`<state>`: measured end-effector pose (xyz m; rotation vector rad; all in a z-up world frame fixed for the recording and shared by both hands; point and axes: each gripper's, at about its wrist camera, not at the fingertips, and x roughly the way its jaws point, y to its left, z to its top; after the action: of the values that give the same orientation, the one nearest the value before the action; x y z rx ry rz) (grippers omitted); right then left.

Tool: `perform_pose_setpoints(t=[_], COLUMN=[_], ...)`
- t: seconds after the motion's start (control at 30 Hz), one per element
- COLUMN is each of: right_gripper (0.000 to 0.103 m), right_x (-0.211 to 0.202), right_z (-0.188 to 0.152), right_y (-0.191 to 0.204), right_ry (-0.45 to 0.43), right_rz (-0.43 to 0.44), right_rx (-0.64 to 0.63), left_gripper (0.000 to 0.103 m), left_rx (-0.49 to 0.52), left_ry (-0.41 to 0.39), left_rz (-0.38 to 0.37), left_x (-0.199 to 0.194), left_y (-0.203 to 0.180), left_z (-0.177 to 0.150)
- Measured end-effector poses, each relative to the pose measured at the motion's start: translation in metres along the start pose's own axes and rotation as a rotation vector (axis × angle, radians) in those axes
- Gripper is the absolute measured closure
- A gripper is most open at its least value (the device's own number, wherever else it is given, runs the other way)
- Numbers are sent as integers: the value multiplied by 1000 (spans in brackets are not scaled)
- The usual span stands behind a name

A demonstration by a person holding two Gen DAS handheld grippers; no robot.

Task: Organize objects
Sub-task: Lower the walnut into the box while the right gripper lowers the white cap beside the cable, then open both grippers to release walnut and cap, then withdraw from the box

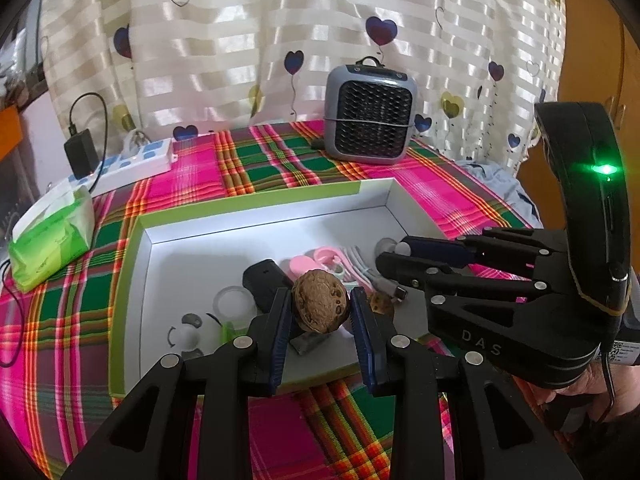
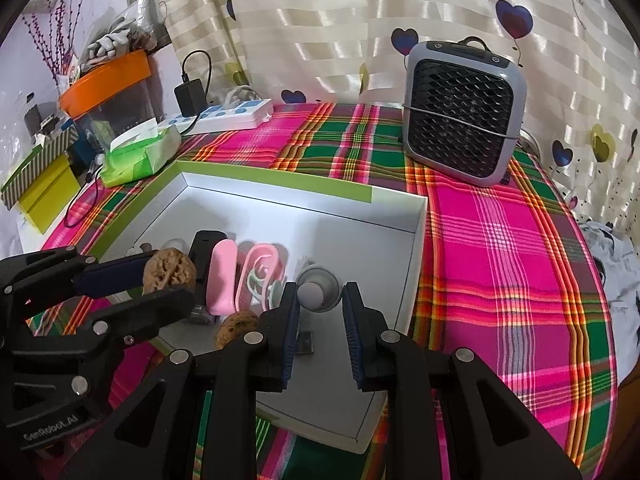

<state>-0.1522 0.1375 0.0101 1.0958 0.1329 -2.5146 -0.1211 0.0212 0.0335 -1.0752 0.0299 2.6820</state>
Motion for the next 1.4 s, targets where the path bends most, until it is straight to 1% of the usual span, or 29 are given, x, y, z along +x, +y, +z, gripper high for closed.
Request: perform_pose_setpoints(t=[0.07, 0.2, 0.47, 0.6, 0.97, 1.23, 1.4], right_gripper=[79, 73, 73, 73, 73, 73, 73], right_x=[-1, -4, -18, -26, -40, -55, -61], right_z=[-1, -1, -3, -3, -10, -22, -33], right_y=[0, -3, -3, 0, 6, 15, 25], right_ry=[-3, -16, -54, -77, -96, -99, -91], right_rz=[-3, -21, -21, -19, -15, 1, 20], right_rx=[-3, -4, 14, 14, 18, 19, 16], left_gripper=[75, 75, 75, 75, 75, 75, 75], left_rx=[5, 14, 28, 13, -10, -35, -47], left_ry=[6, 18, 27, 29, 6, -10, -4], left_rz=[-4, -13, -22, -36, -23, -19, 2], left_x=[2, 4, 9, 8, -10, -27, -37], left_y=[-1, -3, -6, -5, 0, 2, 0], left_z=[0, -2, -3, -3, -6, -14, -25])
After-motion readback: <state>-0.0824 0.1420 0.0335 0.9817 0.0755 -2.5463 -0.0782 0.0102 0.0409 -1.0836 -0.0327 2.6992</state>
